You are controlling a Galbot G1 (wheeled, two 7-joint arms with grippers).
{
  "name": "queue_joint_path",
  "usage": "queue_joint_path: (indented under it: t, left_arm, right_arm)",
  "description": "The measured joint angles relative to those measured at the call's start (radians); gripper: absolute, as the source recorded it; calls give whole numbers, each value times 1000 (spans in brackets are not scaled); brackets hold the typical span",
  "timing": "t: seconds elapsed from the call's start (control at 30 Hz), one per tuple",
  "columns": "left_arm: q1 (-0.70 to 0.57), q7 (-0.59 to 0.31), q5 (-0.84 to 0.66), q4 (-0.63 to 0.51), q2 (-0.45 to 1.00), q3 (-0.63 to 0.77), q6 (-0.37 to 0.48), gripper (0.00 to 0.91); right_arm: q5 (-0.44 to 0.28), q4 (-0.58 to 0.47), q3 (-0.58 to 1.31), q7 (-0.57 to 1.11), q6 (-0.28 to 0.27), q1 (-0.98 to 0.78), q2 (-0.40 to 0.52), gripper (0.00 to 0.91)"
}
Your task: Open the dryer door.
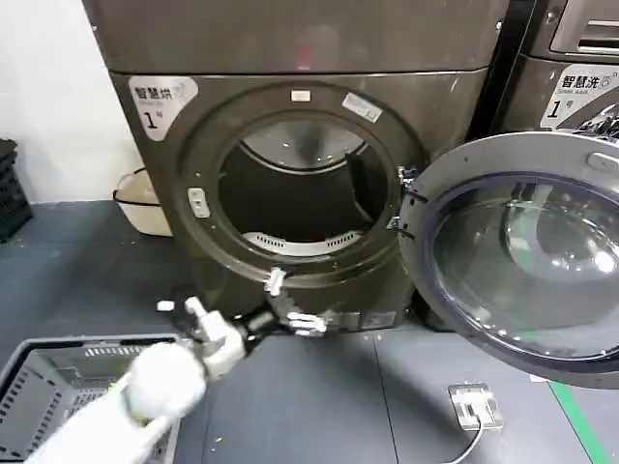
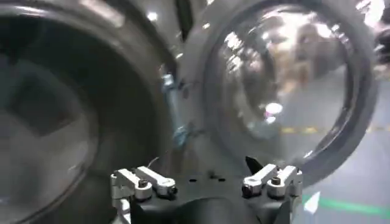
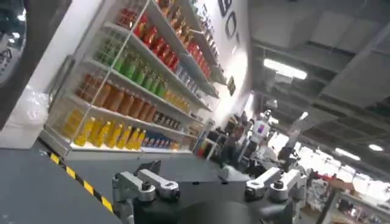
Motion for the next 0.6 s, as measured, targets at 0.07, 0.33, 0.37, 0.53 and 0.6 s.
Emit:
queue_joint_path:
  t: [0.07,0.33,0.37,0.53,0.6]
  left_arm:
    - [73,-1,-17,-28,11,-77,14,907]
    - [342,-72,-203,-64,11,-403,129,907]
    - [375,-88,-228,-64,10,-450,147,907]
    - [490,-185,-350,-84,-17,-663,289,907]
    - [527,-235,-400,-94,-29,-745,355,907]
  right_arm:
    - [0,1,-6,-2,-5,7,-13,907]
    - [-3,12,-48,-11,-23,41,-48,907]
    - [-4,13,-53,-11,-27,44,-51,907]
    - [-11,12,-70,-4,-72,62,-68,907]
    - [-27,4,-71,9,-91,72,-73,907]
